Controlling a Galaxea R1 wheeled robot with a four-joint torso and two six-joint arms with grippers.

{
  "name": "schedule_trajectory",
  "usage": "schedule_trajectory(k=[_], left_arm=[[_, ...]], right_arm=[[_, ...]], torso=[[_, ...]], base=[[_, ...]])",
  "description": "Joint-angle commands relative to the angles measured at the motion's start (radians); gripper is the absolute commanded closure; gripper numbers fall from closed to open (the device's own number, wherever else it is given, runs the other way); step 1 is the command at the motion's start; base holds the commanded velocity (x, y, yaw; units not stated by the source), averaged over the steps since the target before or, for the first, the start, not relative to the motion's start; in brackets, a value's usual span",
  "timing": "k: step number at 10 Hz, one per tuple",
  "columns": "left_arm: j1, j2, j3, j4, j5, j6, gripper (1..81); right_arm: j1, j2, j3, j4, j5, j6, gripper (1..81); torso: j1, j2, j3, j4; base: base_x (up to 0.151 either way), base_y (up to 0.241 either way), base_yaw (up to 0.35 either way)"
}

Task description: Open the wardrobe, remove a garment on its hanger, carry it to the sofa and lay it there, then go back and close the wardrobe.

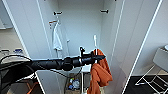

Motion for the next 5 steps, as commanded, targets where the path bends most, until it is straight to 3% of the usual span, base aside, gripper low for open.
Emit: schedule_trajectory(k=[1, 5], left_arm=[[-0.192, 0.002, 0.028, 0.031, -0.096, 0.007, 81.1], [-0.192, -0.007, 0.032, 0.040, -0.084, 0.007, 81.1]], right_arm=[[0.028, 0.008, 0.008, -0.004, -0.047, -0.004, 1.0], [0.019, -0.047, 0.014, -0.003, -0.046, -0.002, 1.0]], torso=[[0.000, 0.000, 0.000, 0.000], [0.000, 0.000, 0.000, 0.000]], base=[[0.000, 0.000, -0.170], [0.000, 0.000, -0.187]])
